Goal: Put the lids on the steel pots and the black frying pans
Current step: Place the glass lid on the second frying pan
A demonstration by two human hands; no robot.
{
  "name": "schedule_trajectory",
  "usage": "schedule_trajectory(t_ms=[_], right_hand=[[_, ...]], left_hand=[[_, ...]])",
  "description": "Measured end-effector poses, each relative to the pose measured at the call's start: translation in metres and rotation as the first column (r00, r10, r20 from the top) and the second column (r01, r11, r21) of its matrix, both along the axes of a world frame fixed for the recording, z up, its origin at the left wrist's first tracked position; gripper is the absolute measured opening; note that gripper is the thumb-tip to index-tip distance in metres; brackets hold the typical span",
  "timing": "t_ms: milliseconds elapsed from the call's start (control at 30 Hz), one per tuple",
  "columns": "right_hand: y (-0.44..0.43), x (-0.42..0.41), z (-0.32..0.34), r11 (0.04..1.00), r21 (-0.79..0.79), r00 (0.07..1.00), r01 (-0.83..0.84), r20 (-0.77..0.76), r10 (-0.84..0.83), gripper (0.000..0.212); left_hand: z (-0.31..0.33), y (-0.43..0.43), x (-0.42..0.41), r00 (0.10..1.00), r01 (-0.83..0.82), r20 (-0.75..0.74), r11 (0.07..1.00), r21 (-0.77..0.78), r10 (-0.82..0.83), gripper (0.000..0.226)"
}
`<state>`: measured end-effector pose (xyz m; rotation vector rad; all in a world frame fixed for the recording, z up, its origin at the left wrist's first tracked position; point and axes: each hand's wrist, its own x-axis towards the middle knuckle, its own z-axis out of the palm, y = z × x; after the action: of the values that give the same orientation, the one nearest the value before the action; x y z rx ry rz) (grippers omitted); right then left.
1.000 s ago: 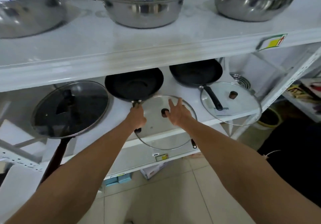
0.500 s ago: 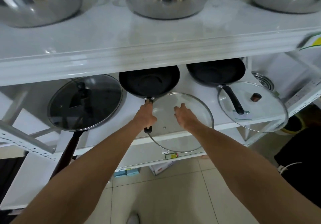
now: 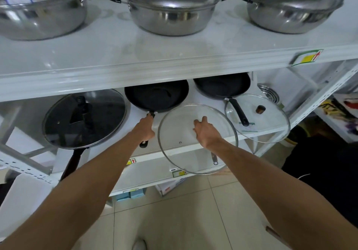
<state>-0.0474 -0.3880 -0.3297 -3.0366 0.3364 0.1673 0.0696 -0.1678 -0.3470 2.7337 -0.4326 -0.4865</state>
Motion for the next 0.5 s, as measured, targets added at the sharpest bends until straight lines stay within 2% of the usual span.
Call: schedule_trajectory(t_ms=[167,367,500], right_hand=[[-0.006,-0.009,0.029,0.998,-0.018,0.994,0.067,0.090,-0.065,0.032],[-0.004,0.017,0.059,0.993,0.036,0.975,0.109,0.189,-0.114,0.027],[0.007,0.053,0.061,0.993,0.077,0.970,0.092,0.220,-0.107,0.035]], left_hand=[[0.002,-0.004,-0.019,1.000,-0.005,0.022,1.000,-0.018,0.005,0.081],[0.028,-0.016,-0.067,1.000,0.028,0.010,1.000,-0.012,-0.028,0.066],[0.025,-0.019,-0.097,0.997,0.074,-0.027,0.997,-0.003,-0.074,0.055]])
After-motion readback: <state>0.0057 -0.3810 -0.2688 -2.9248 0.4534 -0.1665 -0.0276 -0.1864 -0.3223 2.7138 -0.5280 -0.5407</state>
